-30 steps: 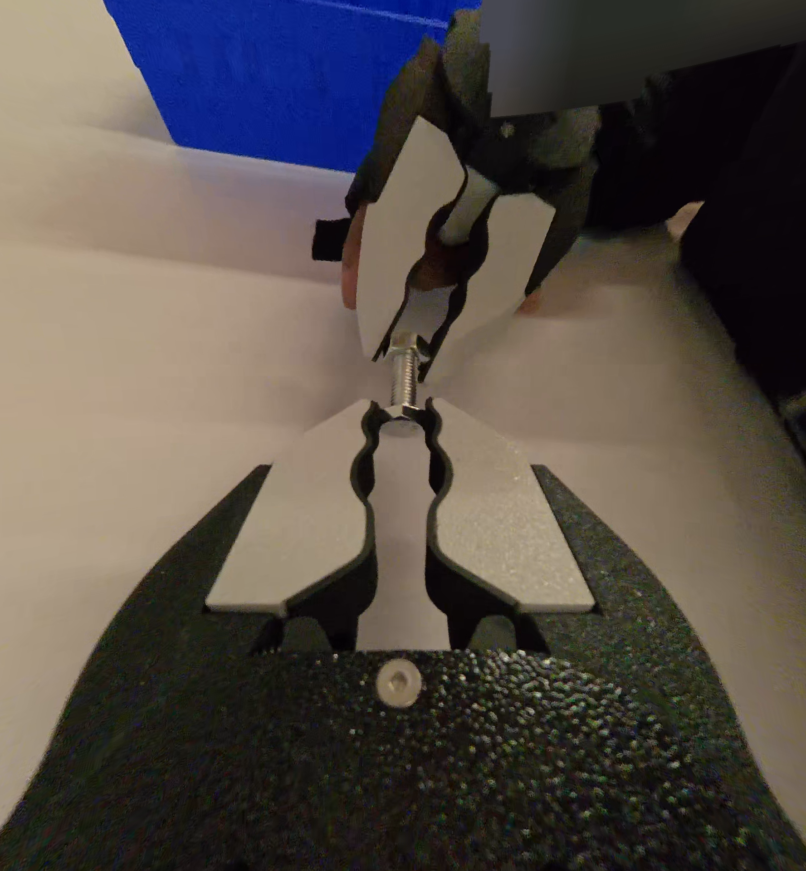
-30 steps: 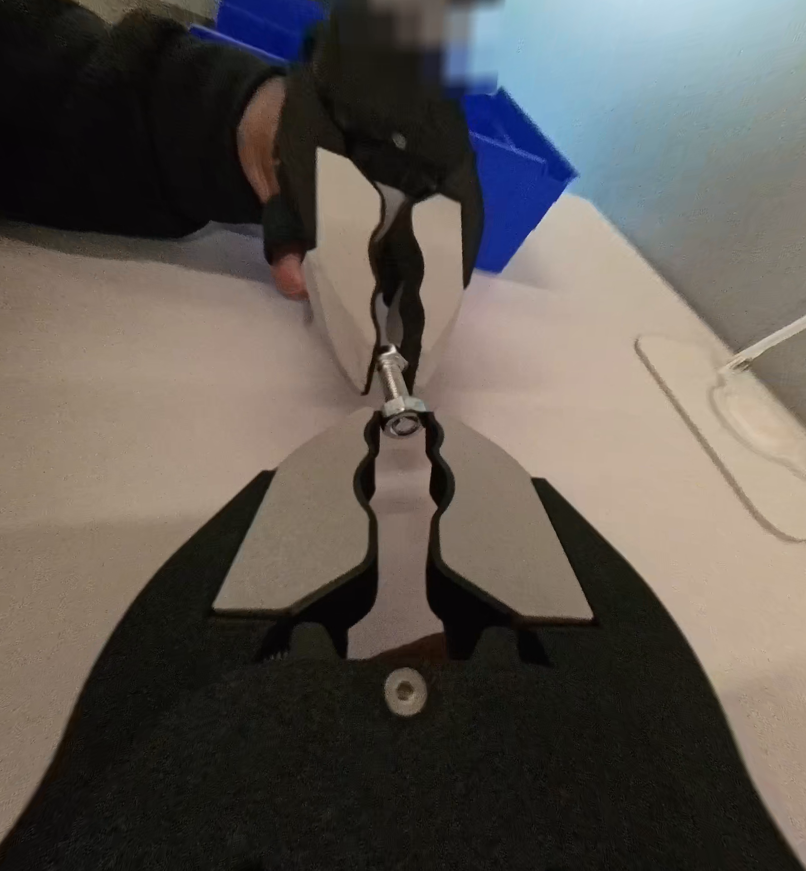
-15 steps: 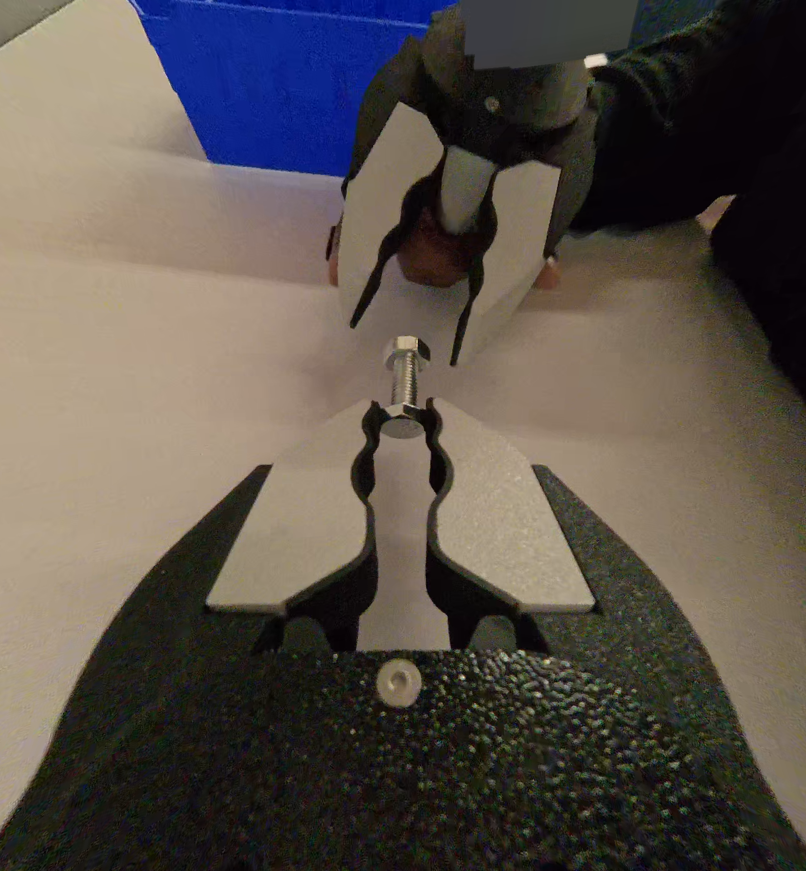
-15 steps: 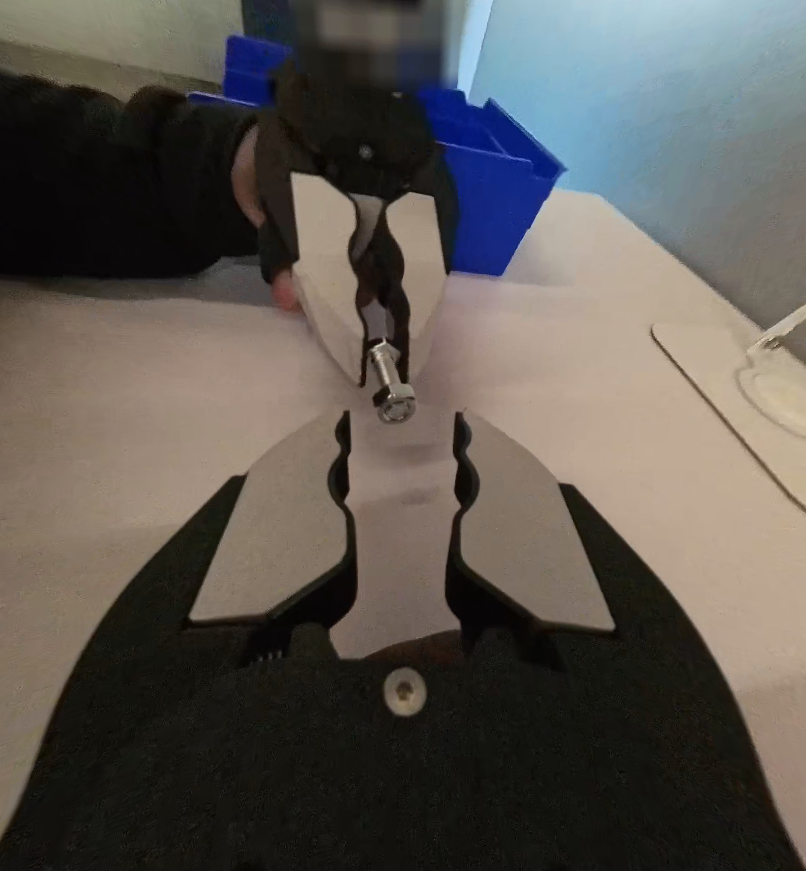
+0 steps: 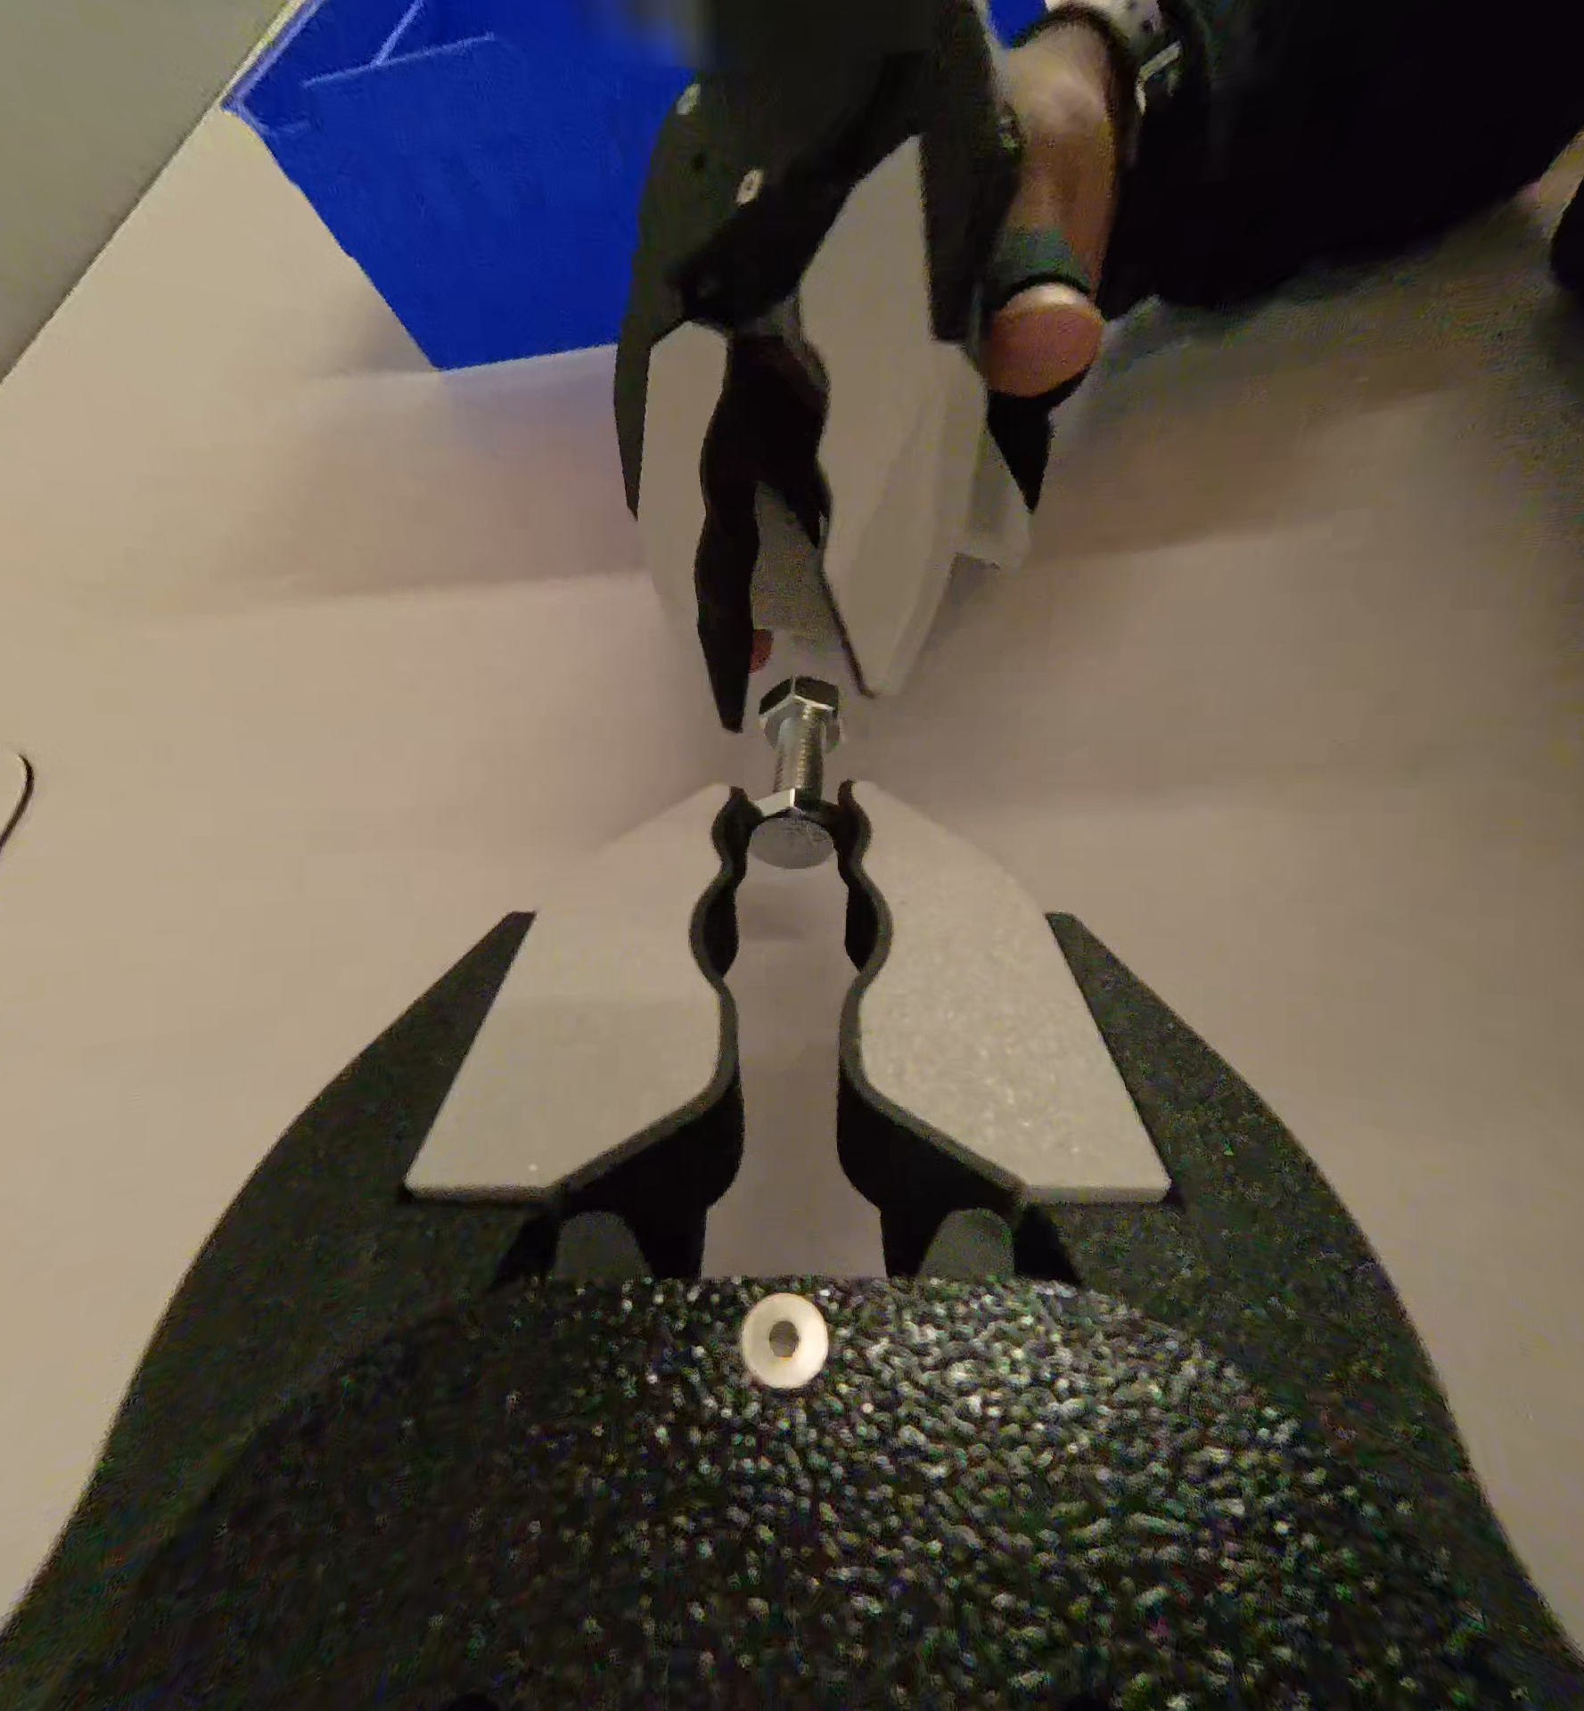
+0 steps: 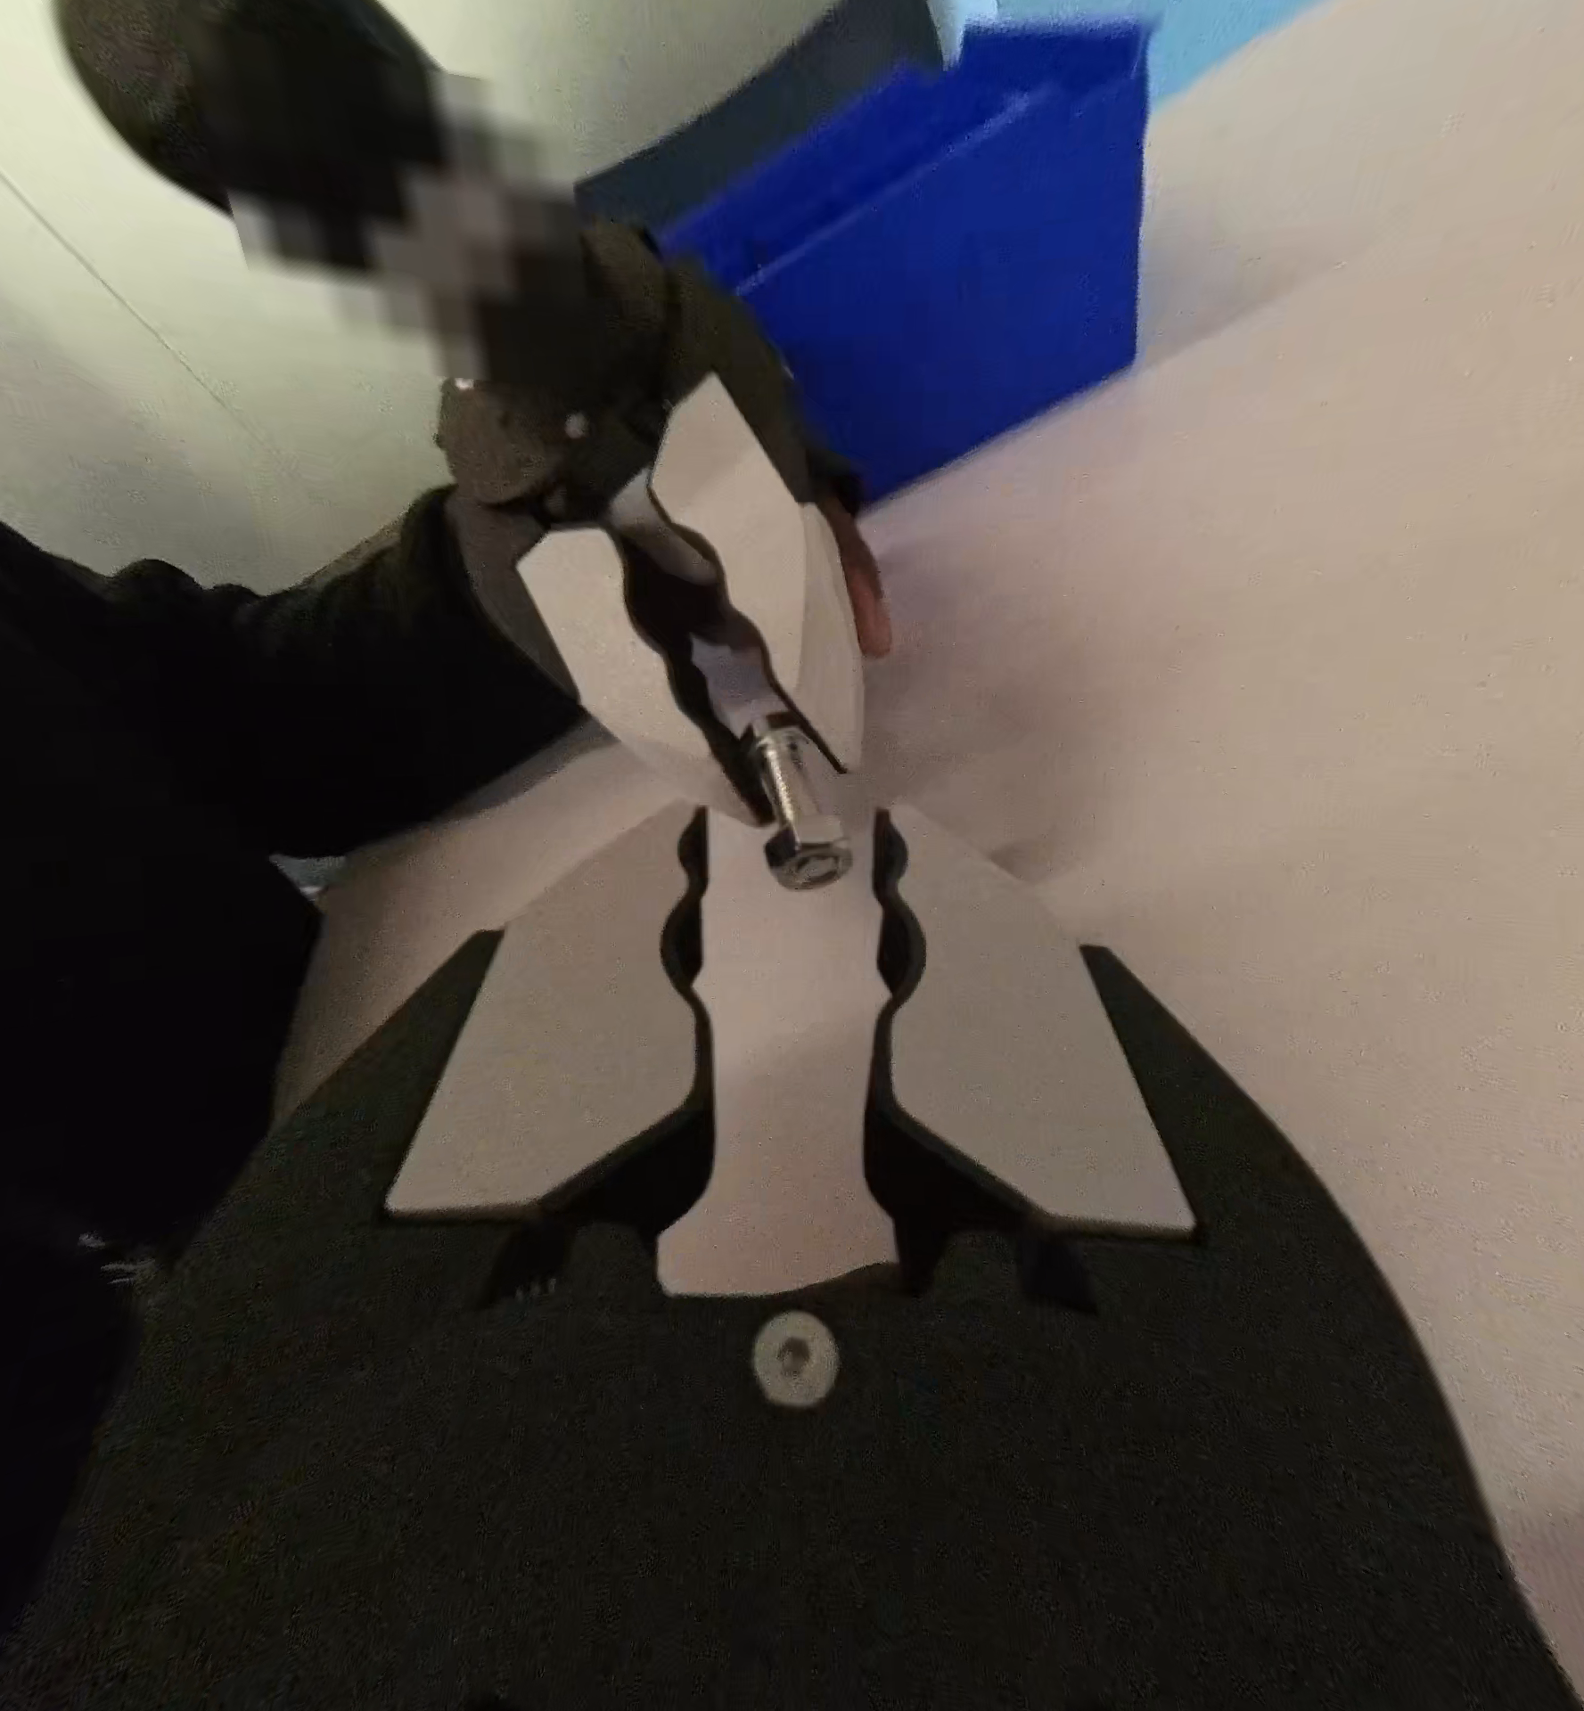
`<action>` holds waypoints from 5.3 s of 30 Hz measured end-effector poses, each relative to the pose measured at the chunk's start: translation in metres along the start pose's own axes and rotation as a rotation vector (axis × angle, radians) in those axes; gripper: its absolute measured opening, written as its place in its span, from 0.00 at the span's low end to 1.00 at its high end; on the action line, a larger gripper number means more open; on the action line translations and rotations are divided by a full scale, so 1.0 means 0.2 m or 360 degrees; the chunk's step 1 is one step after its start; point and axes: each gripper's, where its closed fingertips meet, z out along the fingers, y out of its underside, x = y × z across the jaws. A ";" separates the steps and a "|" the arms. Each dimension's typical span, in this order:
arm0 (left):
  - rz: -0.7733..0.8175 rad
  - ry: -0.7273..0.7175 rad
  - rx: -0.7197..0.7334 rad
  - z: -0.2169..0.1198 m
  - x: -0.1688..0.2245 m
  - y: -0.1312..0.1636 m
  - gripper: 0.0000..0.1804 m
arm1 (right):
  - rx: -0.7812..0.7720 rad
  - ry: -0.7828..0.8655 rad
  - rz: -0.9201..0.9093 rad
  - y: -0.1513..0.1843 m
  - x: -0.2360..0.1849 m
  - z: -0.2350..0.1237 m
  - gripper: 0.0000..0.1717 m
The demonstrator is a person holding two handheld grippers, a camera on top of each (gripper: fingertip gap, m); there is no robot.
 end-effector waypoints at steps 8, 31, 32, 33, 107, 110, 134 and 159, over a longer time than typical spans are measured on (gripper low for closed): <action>-0.0498 0.0242 0.0288 -0.06 0.00 -0.07 0.10 | 0.0034 0.0357 -0.1006 -0.04 -0.01 -0.03 0.22; -0.0711 0.0387 0.0529 -0.11 0.01 -0.16 0.10 | 0.0189 0.0350 -0.1058 -0.10 -0.06 -0.04 0.24; -0.0744 0.0416 0.0526 -0.11 0.01 -0.16 0.10 | 0.0180 0.0384 -0.1146 -0.09 -0.07 -0.03 0.24; -0.0770 0.0440 0.0521 -0.10 0.02 -0.16 0.10 | 0.0169 0.0400 -0.1221 -0.08 -0.08 -0.02 0.23; -0.1026 0.0499 0.0554 -0.05 0.00 -0.15 0.10 | 0.0077 0.0516 -0.1113 -0.06 0.00 0.01 0.11; -0.0823 0.0426 0.0492 -0.04 0.02 -0.13 0.10 | 0.0038 0.0195 -0.0477 -0.03 -0.02 0.03 0.11; -0.0728 0.0461 0.0750 -0.07 0.03 -0.25 0.10 | 0.0263 -0.0204 0.0029 -0.11 -0.11 -0.01 0.10; -0.0861 0.0301 0.0943 -0.07 -0.06 -0.30 0.10 | 0.0414 -0.0098 0.0022 -0.17 -0.04 -0.06 0.10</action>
